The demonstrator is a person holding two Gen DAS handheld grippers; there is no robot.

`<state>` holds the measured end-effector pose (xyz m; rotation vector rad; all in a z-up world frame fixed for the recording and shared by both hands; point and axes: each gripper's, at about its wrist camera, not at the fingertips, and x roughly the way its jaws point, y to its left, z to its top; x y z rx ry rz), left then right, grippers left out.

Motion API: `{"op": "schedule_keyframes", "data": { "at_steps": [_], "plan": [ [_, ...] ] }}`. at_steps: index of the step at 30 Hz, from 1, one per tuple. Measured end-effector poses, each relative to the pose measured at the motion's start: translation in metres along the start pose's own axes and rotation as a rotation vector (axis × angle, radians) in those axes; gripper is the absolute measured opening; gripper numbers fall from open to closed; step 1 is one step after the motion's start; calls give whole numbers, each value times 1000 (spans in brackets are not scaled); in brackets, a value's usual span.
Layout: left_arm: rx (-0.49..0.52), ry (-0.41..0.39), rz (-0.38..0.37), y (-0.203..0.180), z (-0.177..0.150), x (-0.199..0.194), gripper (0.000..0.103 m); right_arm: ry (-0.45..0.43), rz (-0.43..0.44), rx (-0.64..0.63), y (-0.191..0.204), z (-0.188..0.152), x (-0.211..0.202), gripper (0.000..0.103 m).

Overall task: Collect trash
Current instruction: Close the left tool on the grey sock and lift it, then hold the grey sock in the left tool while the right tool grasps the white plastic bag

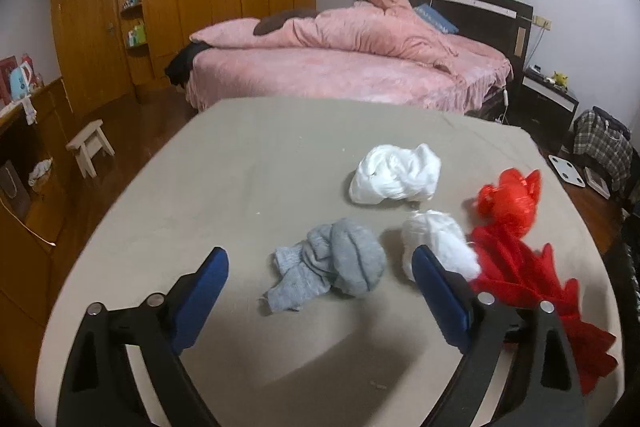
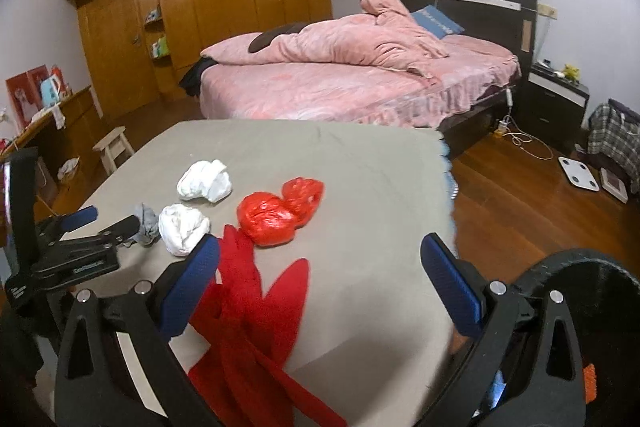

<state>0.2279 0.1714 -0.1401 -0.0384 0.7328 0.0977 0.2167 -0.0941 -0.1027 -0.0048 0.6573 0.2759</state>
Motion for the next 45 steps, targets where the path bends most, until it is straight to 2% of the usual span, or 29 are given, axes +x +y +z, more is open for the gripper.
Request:
{"op": "schedule_keyframes", "data": {
  "at_steps": [4, 6, 8, 9, 14, 17, 25, 34, 35, 37, 45],
  "plan": [
    [-22, 43, -30, 6, 3, 15, 87, 6, 11, -18, 8, 3, 13, 98],
    [-28, 69, -44, 7, 4, 22, 81, 7, 14, -24, 12, 4, 18, 98],
    [-27, 105, -62, 7, 3, 29, 68, 8, 19, -28, 14, 6, 22, 98],
    [-25, 120, -79, 7, 1, 32, 67, 6, 22, -31, 16, 8, 23, 98],
    [-34, 127, -121, 10, 0, 32, 51, -2, 36, -48, 27, 13, 30, 98],
    [-51, 116, -137, 14, 1, 30, 45, -1, 45, -51, 34, 16, 33, 98],
    [-64, 47, -92, 36, 4, 7, 44, 4, 100, -50, 59, 26, 46, 98],
    [-75, 26, -34, 64, 4, -3, 44, 60, 170, -95, 105, 25, 76, 97],
    [-80, 26, -34, 66, 4, -4, 44, 63, 170, -110, 110, 24, 78, 95],
    [-86, 23, -28, 71, 4, -4, 44, 82, 174, -137, 118, 23, 84, 82],
    [-96, 20, -30, 75, 0, -4, 44, 193, 177, -168, 131, 12, 113, 70]
  ]
}}
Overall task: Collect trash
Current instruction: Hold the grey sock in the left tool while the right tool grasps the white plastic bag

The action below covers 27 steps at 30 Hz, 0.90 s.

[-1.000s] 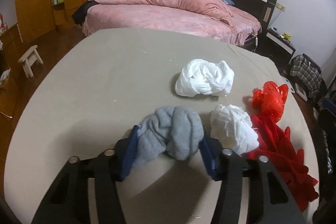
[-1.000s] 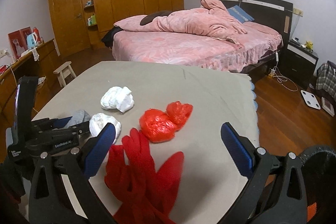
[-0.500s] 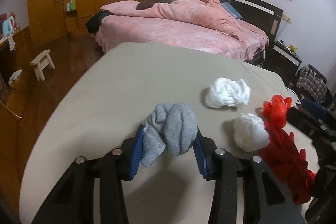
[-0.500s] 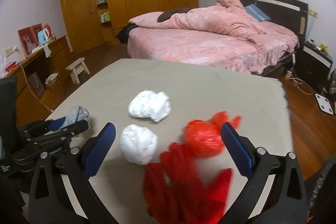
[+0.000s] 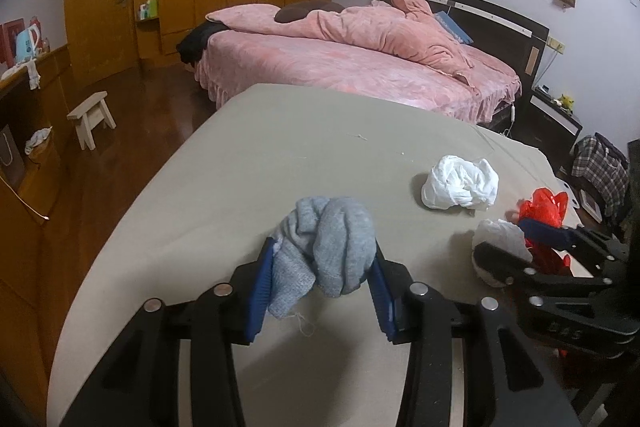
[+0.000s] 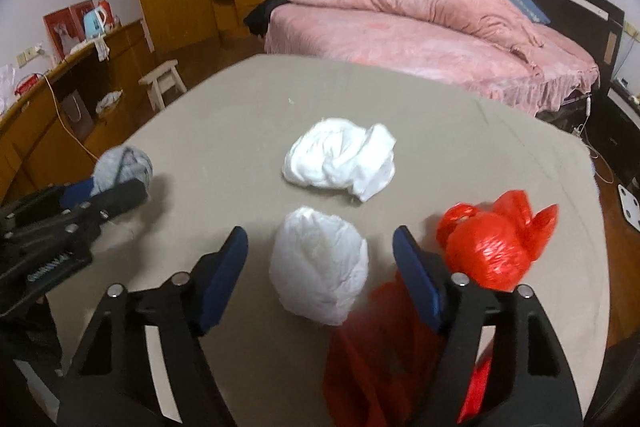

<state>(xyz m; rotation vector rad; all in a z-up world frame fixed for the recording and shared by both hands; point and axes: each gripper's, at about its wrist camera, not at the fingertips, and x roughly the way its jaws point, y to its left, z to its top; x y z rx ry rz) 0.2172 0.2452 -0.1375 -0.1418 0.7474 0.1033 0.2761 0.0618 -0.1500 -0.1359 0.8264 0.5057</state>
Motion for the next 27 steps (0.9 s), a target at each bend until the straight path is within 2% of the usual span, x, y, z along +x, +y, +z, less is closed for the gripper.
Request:
{"op": "schedule_keyframes", "data": {
  "at_steps": [3, 5, 8, 17, 27],
  "plan": [
    [-8, 4, -3, 1, -2, 1, 44, 31, 0, 2, 1, -2, 6, 62],
    [-10, 6, -4, 0, -2, 2, 44, 55, 14, 4, 1, -2, 11, 48],
    [-8, 7, -6, 0, -2, 2, 44, 58, 19, 10, 0, -4, 10, 43],
    [9, -31, -18, -10, 6, -18, 44, -51, 58, 9, 3, 10, -32, 42],
    [34, -88, -65, -39, 13, -57, 44, -157, 44, 33, -15, 18, -97, 42]
  ]
}}
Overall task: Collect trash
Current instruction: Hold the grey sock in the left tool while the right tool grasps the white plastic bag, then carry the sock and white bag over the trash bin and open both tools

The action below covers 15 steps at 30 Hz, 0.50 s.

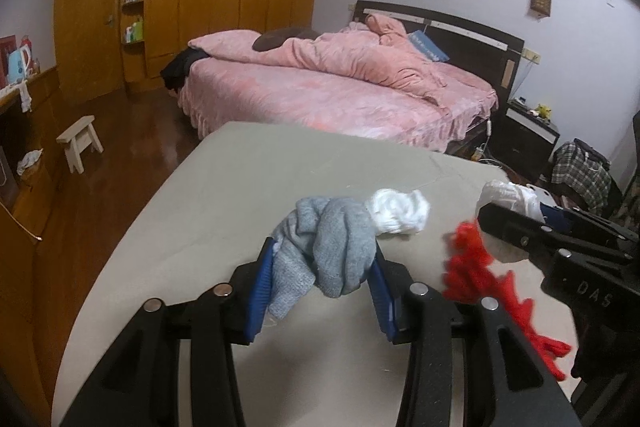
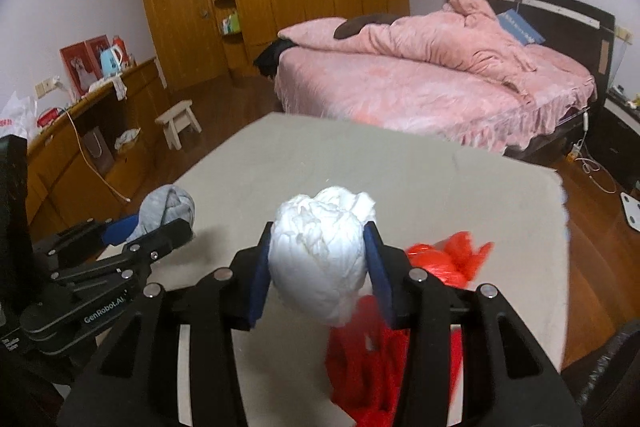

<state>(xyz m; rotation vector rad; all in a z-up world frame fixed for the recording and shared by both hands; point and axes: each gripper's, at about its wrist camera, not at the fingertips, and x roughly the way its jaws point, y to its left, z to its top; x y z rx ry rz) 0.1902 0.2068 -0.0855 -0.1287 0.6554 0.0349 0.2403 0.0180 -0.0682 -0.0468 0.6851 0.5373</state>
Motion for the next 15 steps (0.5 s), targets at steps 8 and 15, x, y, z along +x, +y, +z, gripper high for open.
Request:
{"op": "schedule_keyframes", "data": {
  "at_steps": [8, 15],
  "plan": [
    [40, -23, -61, -44, 1, -23, 44, -60, -28, 39, -30, -5, -57, 42],
    [65, -30, -129, -92, -3, -34, 44, -101, -83, 85, -63, -19, -107, 42]
  ]
}}
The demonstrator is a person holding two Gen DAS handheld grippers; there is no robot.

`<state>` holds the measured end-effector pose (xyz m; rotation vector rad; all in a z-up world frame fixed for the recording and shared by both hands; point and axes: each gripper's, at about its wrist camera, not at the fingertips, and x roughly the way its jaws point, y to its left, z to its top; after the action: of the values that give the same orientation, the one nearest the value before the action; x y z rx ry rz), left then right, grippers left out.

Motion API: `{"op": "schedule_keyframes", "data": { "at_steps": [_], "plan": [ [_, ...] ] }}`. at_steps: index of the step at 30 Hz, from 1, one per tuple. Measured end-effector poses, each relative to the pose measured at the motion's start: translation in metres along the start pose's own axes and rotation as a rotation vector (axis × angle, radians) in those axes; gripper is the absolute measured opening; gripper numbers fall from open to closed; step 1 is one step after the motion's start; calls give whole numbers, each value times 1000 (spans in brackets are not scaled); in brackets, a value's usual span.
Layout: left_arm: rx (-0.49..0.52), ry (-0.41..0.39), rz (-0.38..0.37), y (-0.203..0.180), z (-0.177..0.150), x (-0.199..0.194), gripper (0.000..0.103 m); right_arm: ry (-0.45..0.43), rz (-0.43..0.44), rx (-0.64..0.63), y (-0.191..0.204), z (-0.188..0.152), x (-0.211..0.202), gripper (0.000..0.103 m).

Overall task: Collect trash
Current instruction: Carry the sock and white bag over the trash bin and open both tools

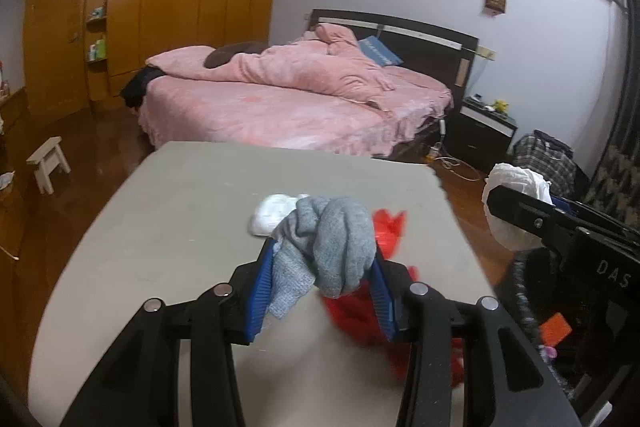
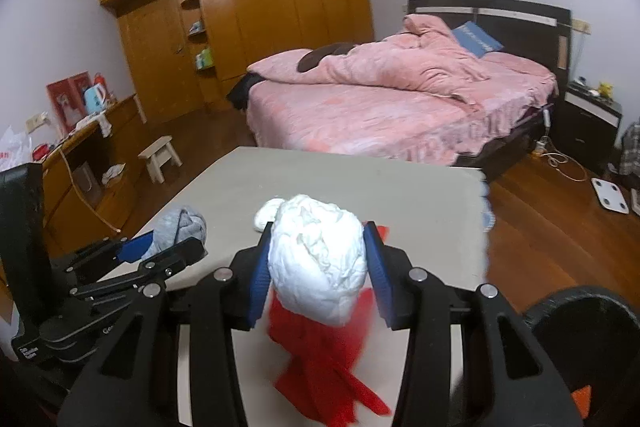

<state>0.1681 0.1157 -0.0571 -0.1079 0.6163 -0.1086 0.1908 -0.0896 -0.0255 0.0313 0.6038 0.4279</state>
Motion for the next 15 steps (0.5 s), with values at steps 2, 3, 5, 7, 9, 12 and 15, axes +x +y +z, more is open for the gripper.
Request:
{"op": "schedule_keyframes", "data": {
  "at_steps": [2, 3, 5, 7, 9, 12, 15],
  "plan": [
    [11, -6, -25, -18, 1, -1, 44, -11, -21, 7, -11, -4, -14, 42],
    [15, -7, -30, -23, 1, -2, 44, -15, -30, 9, -15, -6, -19, 42],
    [28, -13, -53, -40, 2, -3, 44, -23, -56, 15, -28, -11, -32, 42],
    [41, -17, -74, -56, 3, -4, 44, -27, -80, 28, -40, -16, -43, 42],
    [49, -20, -89, -68, 3, -6, 44, -32, -101, 45, -51, -22, -54, 42],
    [70, -22, -126, -93, 2, -5, 44, -39, -140, 64, -69, -31, -70, 42],
    [90, -15, -157, -112, -3, -4, 44, -43, -184, 85, -88, -41, -86, 42]
  ]
}}
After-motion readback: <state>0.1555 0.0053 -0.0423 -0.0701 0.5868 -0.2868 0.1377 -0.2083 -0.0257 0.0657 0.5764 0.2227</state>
